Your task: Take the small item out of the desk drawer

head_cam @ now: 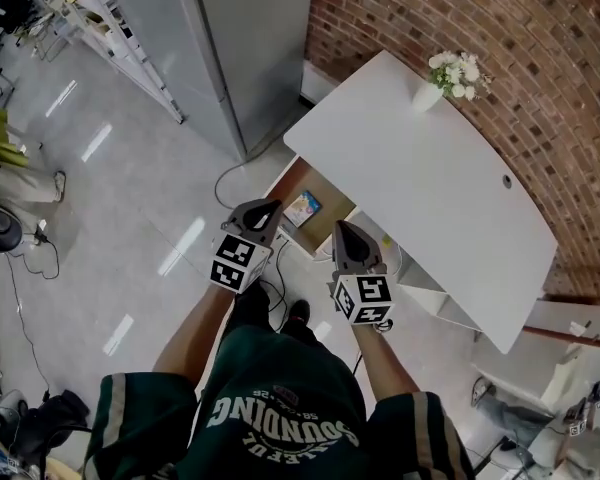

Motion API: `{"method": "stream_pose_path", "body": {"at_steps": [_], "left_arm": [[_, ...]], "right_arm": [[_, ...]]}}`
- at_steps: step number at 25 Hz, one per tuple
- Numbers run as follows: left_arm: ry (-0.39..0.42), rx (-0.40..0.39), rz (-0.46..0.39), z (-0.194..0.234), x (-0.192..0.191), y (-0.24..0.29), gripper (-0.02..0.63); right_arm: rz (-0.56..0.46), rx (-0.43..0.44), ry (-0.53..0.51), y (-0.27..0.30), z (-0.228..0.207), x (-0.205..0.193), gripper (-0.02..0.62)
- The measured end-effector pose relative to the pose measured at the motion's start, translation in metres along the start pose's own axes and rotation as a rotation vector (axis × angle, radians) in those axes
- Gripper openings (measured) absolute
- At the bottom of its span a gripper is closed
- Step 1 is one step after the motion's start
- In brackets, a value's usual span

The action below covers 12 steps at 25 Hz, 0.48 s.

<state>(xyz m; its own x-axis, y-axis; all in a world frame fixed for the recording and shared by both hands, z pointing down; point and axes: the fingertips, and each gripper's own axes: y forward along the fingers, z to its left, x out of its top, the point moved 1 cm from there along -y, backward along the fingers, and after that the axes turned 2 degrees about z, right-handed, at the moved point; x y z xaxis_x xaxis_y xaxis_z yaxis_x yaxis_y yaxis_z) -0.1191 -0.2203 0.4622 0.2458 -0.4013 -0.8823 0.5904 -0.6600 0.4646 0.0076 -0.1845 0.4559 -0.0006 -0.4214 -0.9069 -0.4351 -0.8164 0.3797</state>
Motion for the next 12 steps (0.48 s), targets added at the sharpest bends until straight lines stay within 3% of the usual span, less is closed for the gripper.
{"method": "stream_pose_path", "body": {"at_steps": [12], "left_arm": [[0.008, -0.046, 0.046, 0.004, -0.029, 0.032, 0.015]], "right_arm": [[0.054, -0.043, 0.016, 0.013, -0.013, -0.023, 0.025]]}}
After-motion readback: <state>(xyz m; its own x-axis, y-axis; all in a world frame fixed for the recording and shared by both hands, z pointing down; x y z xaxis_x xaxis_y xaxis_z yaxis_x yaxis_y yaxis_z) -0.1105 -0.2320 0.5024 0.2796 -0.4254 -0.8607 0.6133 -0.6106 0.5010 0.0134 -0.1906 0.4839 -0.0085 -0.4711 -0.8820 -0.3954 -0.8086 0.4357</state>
